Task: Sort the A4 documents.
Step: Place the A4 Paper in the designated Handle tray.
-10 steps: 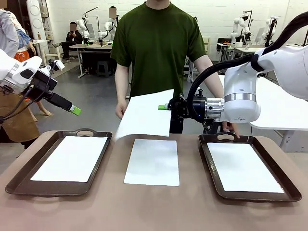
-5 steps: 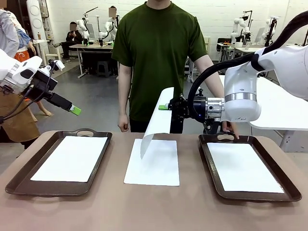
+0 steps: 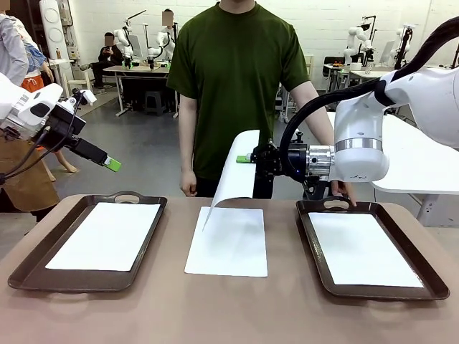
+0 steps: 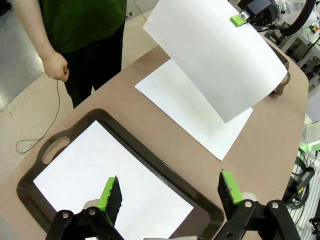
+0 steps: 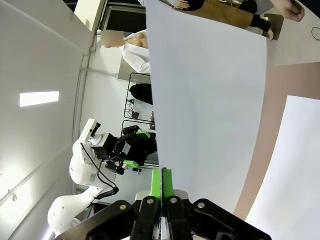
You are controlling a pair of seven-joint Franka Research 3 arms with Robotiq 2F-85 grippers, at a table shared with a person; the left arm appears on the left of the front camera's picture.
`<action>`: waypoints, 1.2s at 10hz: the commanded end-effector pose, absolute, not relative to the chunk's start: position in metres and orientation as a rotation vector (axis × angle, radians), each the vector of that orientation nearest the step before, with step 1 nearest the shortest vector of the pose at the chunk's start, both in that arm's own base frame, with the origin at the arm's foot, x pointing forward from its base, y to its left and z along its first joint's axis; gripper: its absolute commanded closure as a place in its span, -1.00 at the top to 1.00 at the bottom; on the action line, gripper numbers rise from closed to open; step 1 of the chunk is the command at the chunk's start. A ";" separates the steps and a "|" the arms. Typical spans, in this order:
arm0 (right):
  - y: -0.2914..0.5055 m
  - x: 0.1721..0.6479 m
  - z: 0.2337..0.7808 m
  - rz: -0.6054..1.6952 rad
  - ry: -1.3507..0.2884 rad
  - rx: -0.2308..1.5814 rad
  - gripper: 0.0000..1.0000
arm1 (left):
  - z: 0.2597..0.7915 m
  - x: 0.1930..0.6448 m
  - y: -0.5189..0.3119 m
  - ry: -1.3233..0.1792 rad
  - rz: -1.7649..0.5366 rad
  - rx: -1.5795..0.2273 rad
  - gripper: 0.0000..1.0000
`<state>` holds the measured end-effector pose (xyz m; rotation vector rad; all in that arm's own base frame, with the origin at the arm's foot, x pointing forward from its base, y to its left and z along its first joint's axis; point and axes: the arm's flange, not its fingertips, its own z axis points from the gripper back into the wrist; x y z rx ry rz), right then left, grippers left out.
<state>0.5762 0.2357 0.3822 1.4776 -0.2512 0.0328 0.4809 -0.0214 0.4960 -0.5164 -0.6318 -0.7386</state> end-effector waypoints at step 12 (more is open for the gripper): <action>0.065 0.520 0.396 0.397 -0.414 1.378 -0.97 | 0.496 0.481 -0.021 -0.638 -0.736 -0.507 1.00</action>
